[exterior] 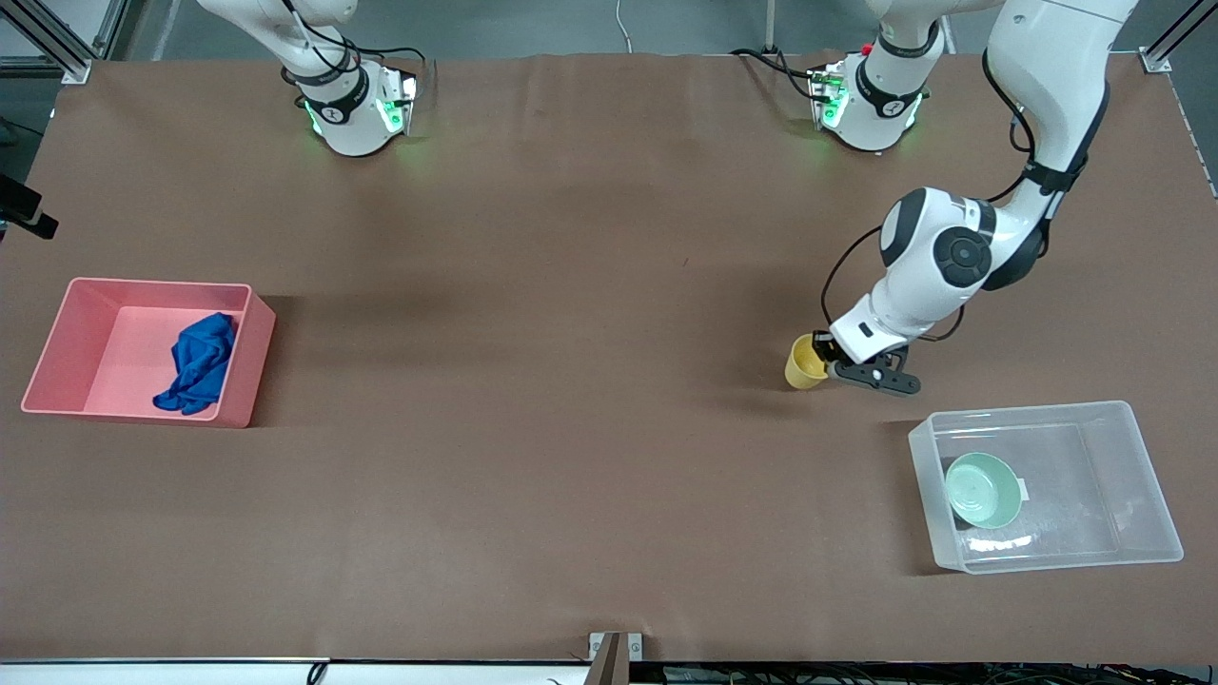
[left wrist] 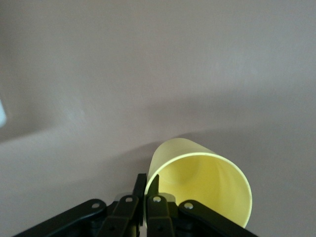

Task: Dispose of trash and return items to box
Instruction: 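Grasp the yellow cup with the left gripper, then carry the yellow cup into the green bowl in the clear box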

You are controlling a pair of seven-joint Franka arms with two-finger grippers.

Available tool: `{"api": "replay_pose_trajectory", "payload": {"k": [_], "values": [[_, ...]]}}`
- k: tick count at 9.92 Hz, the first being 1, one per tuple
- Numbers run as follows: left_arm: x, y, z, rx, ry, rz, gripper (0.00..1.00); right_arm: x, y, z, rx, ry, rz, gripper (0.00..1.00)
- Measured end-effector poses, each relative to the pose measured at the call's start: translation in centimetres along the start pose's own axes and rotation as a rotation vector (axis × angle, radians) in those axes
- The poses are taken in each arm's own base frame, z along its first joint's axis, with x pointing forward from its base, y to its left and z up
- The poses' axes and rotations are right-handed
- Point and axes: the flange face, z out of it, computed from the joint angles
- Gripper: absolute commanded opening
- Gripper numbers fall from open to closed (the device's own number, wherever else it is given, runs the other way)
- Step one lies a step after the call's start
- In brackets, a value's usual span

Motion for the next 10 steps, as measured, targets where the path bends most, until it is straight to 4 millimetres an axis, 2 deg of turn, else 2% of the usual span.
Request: {"api": "replay_pose_trajectory", "payload": {"k": [2,3,5,7,9,10], "values": [[3.9,-1.9,-4.3,0.012,0.016,-0.024,0.0,0.0,0.0,0.0,0.0,0.0,0.0,1.0],[6.1,-3.2,-7.2,0.018,0.005,-0.029,0.0,0.0,0.0,0.0,0.0,0.0,0.0,1.0],[9.8,-7.4,-11.5,0.015,0.001,-0.001,0.0,0.0,0.0,0.0,0.0,0.0,-0.001,1.0],[12.3,-14.4,-12.7,0.005,0.043,0.021,0.0,0.0,0.0,0.0,0.0,0.0,-0.001,1.0],[12.2,-23.2,-11.0,0.011,0.051,0.039,0.0,0.0,0.0,0.0,0.0,0.0,-0.002,1.0],[11.6,-26.5,-9.4,0.015,0.038,0.041,0.0,0.0,0.0,0.0,0.0,0.0,-0.002,1.0]]}}
